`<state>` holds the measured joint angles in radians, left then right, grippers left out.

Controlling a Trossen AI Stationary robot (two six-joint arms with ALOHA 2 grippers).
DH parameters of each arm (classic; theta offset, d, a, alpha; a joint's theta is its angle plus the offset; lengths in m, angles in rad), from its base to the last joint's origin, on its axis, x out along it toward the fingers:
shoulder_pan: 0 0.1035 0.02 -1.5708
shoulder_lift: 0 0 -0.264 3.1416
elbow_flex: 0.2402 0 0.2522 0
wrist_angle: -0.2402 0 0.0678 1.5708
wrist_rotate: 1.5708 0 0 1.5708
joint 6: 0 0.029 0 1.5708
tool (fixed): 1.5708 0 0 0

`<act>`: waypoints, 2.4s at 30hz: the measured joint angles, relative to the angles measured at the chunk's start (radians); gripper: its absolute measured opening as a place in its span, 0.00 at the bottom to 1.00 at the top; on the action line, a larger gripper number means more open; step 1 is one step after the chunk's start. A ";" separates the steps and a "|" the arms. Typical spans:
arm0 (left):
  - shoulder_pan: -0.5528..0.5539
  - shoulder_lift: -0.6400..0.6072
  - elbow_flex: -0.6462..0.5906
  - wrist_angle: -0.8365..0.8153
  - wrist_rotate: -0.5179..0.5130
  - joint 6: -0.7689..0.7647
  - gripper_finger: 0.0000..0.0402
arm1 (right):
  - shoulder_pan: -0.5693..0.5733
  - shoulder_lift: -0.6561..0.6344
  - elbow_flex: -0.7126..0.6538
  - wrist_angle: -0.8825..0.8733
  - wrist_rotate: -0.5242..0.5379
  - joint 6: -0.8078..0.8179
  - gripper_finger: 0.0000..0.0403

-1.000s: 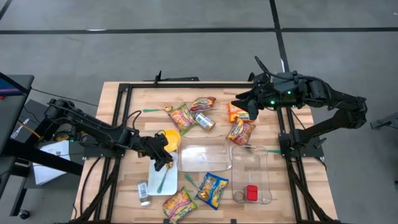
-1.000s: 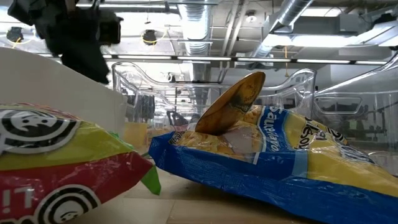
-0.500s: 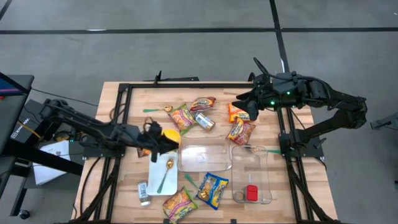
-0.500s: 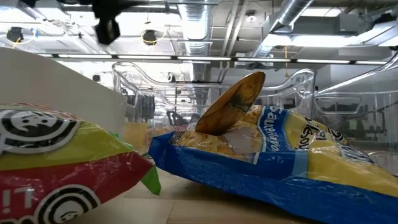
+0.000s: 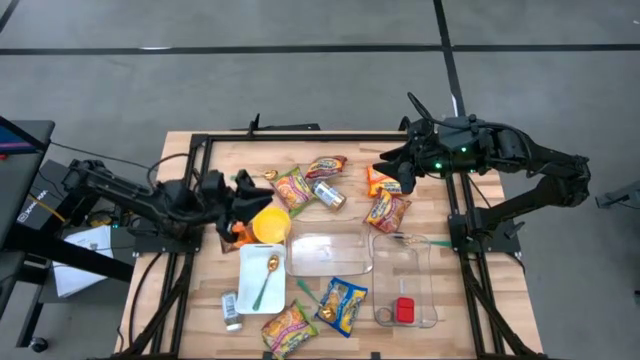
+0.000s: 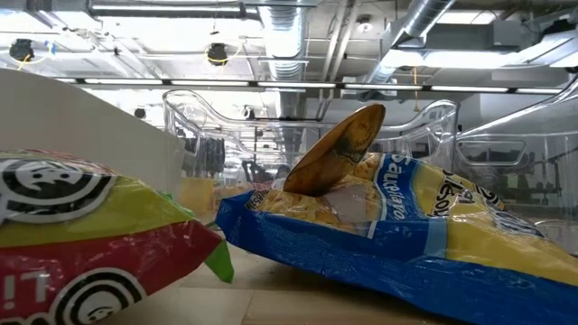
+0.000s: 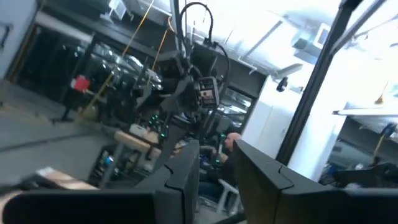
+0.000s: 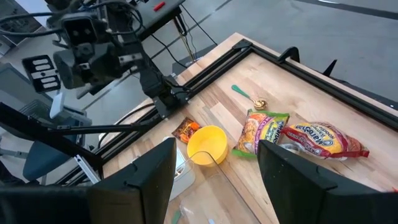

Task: Pick & Place Food Item
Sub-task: Put the orange seasoning pack into the right transparent bin

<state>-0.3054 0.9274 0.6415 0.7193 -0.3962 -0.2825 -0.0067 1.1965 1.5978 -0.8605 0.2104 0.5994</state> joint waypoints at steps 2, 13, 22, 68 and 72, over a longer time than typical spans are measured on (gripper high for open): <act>0.000 0.000 0.009 -0.005 0.000 0.037 0.23 | 0.000 0.000 0.000 0.000 0.000 0.000 0.54; 0.000 0.001 0.010 -0.011 -0.027 0.047 0.23 | 0.000 0.000 0.000 -0.001 -0.002 -0.008 0.54; 0.000 0.000 0.010 -0.059 -0.092 0.046 0.23 | 0.000 0.000 0.000 -0.002 -0.002 -0.016 0.54; 0.261 -0.022 0.150 -1.830 0.143 -1.041 0.40 | -0.002 0.002 0.000 -0.040 0.000 -0.015 0.54; 0.261 -0.022 0.095 -1.831 0.166 -1.034 0.40 | -0.002 0.002 0.000 -0.046 0.001 -0.015 0.54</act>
<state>-0.0444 0.9058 0.7364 -1.1114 -0.2298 -1.3160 -0.0086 1.1988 1.5978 -0.9070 0.2111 0.5842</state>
